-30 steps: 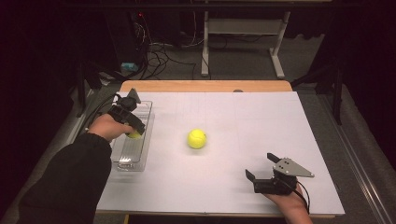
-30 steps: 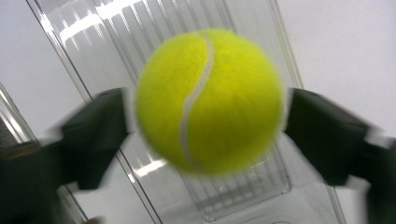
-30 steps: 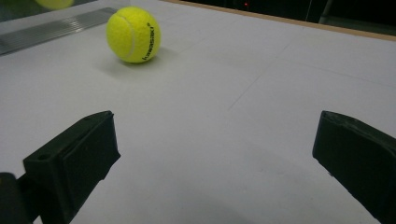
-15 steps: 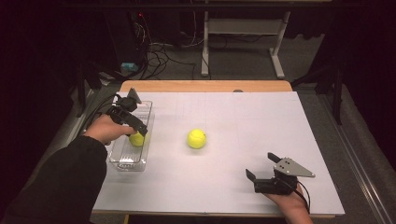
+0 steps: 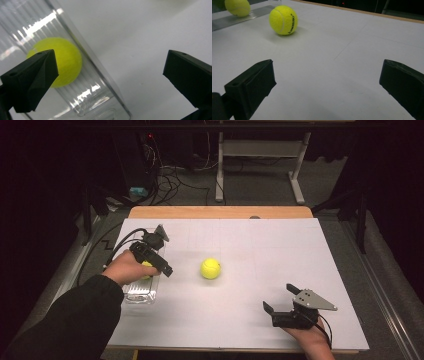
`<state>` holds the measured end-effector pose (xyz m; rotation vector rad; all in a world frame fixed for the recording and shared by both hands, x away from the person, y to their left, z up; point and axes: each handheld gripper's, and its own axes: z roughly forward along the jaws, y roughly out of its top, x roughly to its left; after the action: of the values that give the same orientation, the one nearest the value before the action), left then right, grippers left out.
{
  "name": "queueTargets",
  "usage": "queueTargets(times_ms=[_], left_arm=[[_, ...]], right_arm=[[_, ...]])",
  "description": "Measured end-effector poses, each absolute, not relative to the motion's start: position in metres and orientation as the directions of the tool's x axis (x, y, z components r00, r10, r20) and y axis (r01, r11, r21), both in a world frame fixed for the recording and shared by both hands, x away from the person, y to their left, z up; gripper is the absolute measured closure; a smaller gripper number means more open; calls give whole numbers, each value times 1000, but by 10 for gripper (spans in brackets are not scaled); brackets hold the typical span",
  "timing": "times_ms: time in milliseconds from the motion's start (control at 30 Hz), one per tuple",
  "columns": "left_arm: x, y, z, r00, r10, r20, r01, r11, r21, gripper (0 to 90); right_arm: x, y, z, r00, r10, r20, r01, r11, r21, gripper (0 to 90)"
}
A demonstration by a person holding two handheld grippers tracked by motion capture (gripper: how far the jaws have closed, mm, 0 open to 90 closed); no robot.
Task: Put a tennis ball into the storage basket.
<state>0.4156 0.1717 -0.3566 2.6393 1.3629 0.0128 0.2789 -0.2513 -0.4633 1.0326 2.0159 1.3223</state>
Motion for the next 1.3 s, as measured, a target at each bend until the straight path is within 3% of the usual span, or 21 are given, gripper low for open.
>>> queueTargets(times_ms=[633, 900, 1300], left_arm=[[385, 118, -367, 679, 726, -109, 731, -653, 200, 5], [377, 112, -367, 691, 707, -151, 720, -656, 226, 4], [375, 115, -376, 690, 714, -117, 720, -660, 214, 5]], right_arm=[[279, -251, -464, -581, 814, -14, 313, 240, 919, 3], [279, -250, -463, -576, 818, -3, 316, 226, 921, 3], [281, -246, -463, -571, 821, 1, 323, 223, 920, 1]])
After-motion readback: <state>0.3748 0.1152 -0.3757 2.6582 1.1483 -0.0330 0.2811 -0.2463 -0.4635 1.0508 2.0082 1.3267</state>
